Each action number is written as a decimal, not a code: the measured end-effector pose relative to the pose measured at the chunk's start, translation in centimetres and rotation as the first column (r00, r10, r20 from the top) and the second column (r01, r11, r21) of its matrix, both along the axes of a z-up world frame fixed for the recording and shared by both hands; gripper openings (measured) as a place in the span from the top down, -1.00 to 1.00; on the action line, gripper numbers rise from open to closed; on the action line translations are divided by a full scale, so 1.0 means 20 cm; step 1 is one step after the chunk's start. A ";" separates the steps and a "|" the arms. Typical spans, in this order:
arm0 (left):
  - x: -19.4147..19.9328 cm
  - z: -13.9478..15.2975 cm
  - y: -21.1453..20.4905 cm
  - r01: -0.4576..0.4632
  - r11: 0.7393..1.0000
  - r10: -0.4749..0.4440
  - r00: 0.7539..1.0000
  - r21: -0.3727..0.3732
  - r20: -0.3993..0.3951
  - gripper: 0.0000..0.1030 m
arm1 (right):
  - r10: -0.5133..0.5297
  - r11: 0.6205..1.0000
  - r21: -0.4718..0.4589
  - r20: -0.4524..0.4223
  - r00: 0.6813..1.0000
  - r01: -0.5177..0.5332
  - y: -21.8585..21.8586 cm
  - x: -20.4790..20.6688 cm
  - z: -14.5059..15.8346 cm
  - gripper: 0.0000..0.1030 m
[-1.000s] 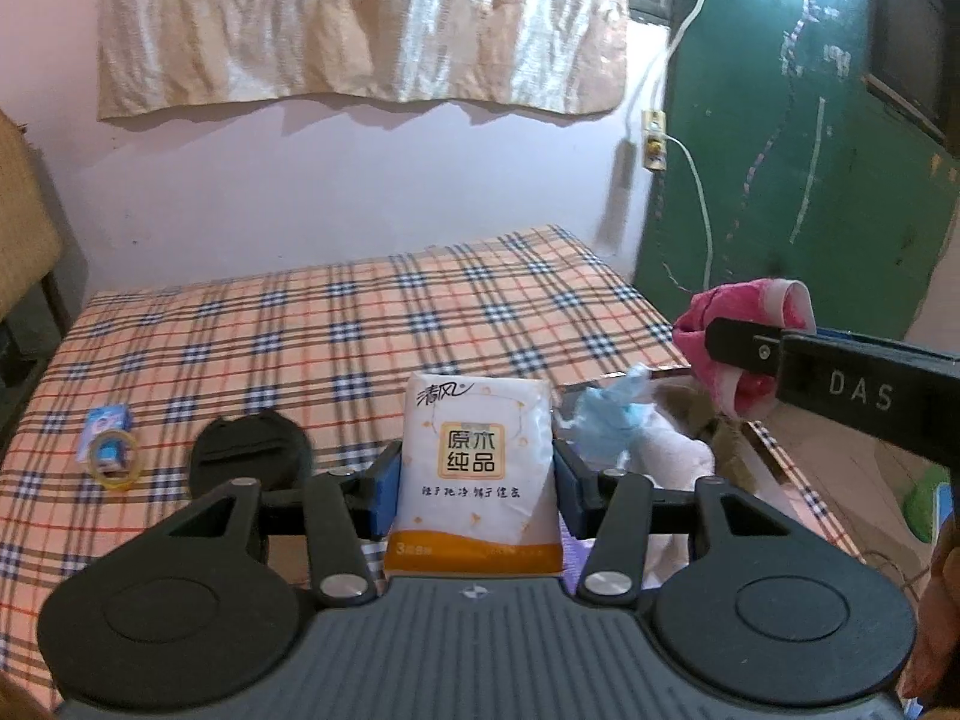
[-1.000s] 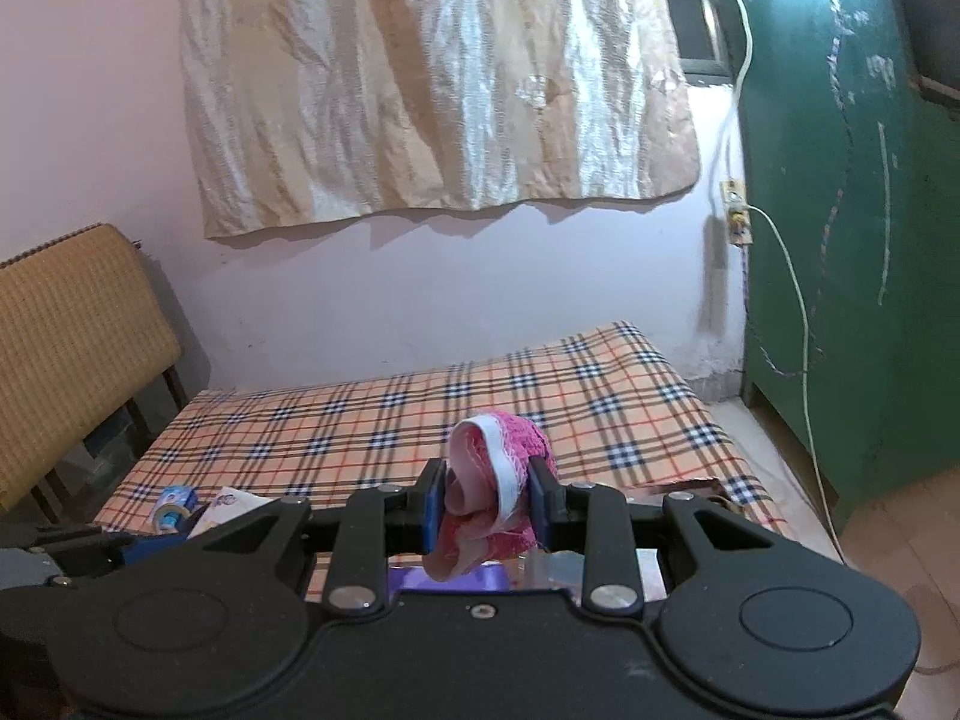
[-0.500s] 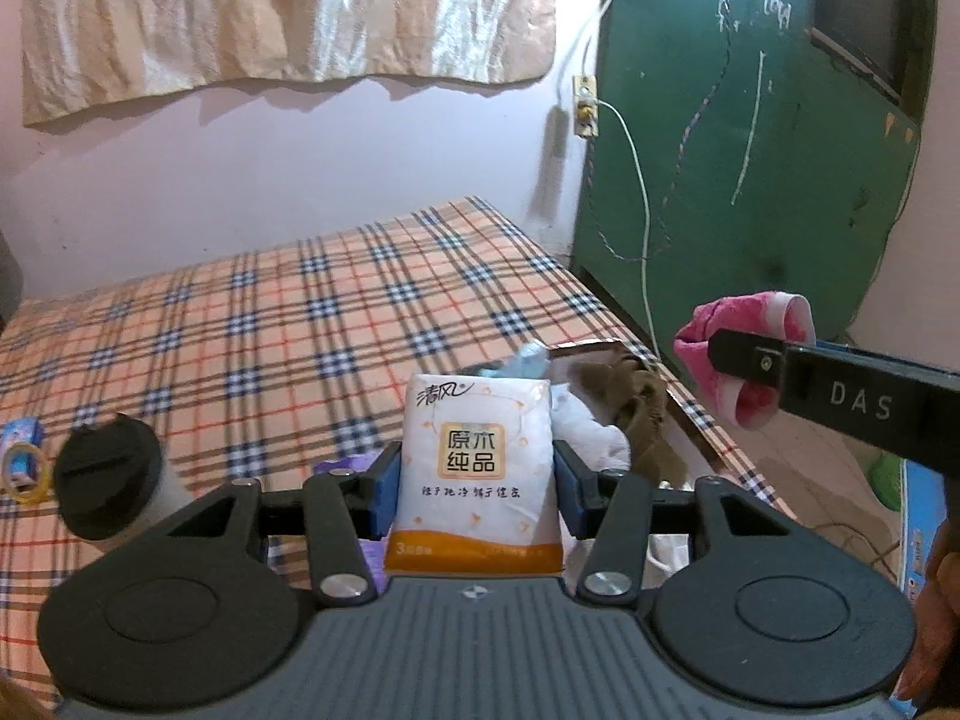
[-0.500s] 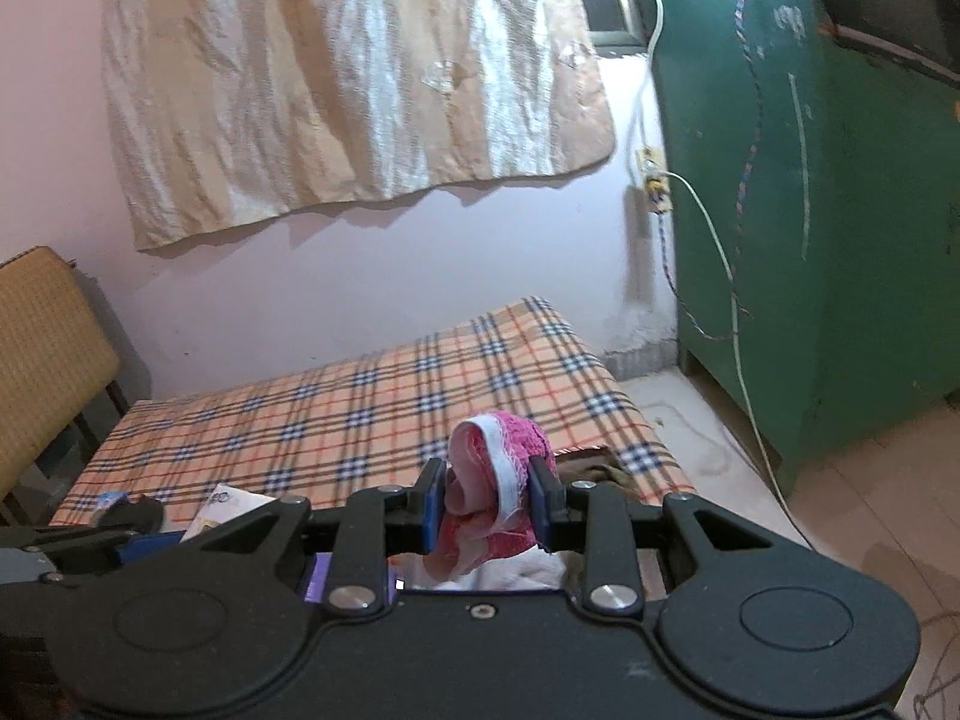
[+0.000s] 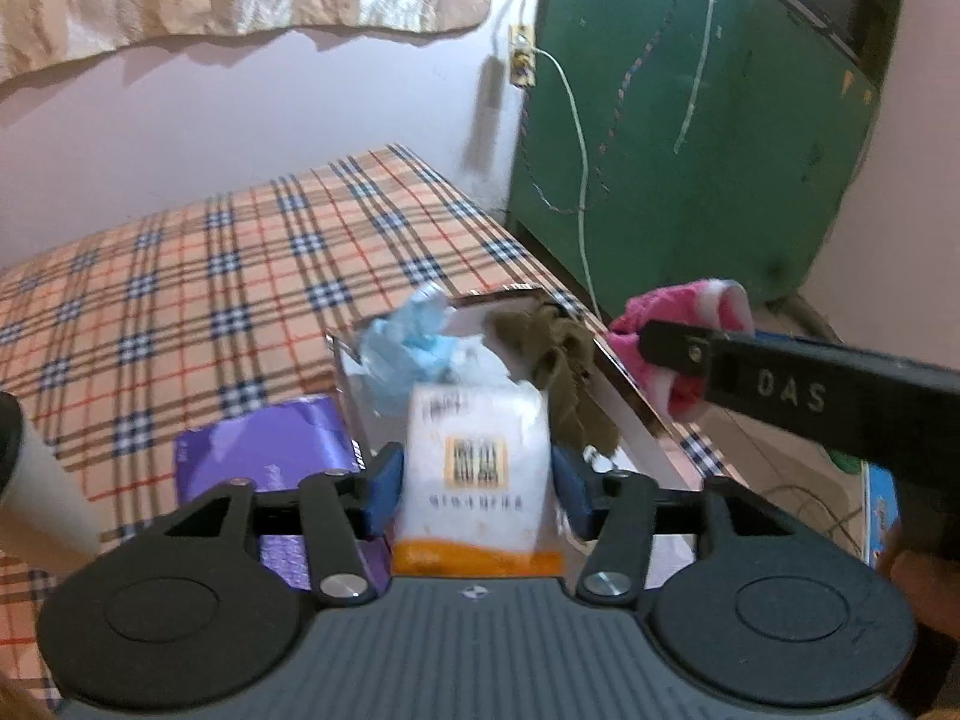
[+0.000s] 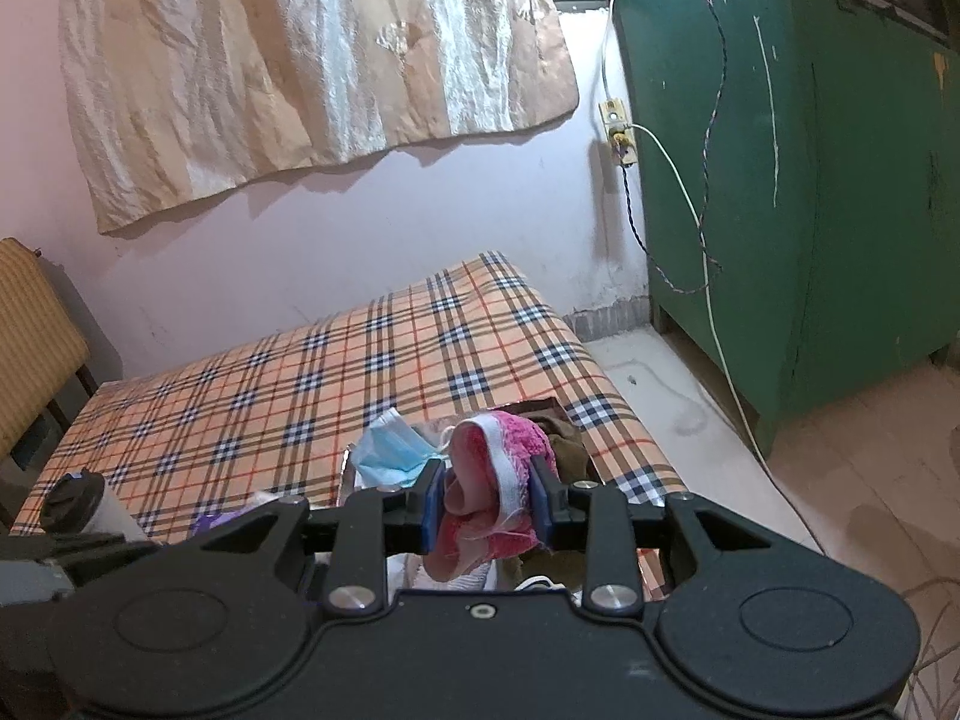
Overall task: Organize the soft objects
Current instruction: 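Lower the tissue pack and socks into the box and open both grippers, then move both open grippers back over the bed toward the tape and tissue box, then grasp the yellow tape roll with the left gripper and lift it, then grasp the blue Vinda tissue box with the right gripper and lift it, then carry the tape roll with the left gripper while the right gripper carries the Vinda box toward the box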
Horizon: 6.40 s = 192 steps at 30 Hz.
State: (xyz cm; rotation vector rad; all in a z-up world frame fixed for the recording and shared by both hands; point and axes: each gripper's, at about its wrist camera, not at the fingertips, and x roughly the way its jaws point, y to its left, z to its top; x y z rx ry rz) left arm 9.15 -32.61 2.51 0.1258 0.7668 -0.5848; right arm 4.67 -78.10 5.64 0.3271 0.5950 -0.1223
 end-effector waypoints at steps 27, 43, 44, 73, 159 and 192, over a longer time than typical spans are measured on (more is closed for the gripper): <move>-0.05 0.21 0.48 -0.236 0.972 0.234 0.969 0.020 0.075 -0.67 | 0.138 0.990 -0.048 0.041 0.990 -0.136 0.41 0.01 0.18 -0.50; -0.07 0.24 0.90 -0.393 0.919 0.394 0.917 -0.020 0.064 -0.68 | 0.292 0.955 -0.076 0.044 0.955 -0.288 0.89 0.11 0.24 -0.54; -0.07 0.23 0.93 -0.405 0.914 0.405 0.912 -0.019 0.065 -0.68 | 0.301 0.952 -0.076 0.042 0.953 -0.297 0.92 0.12 0.24 -0.54; 0.24 -0.05 1.71 -0.720 0.694 0.719 0.694 -0.013 -0.024 -0.82 | 0.483 0.876 -0.053 0.054 0.874 -0.480 1.36 0.22 0.22 -0.57; 0.35 -0.10 2.23 -0.702 0.703 0.707 0.707 -0.113 0.003 -0.20 | 0.507 0.842 -0.115 -0.164 0.846 -0.527 2.38 0.62 -0.09 -0.24; -0.03 0.25 1.72 -0.623 0.781 0.624 0.777 -0.041 0.081 -0.20 | 0.549 0.827 -0.125 -0.035 0.835 -0.549 1.79 0.05 0.27 -0.24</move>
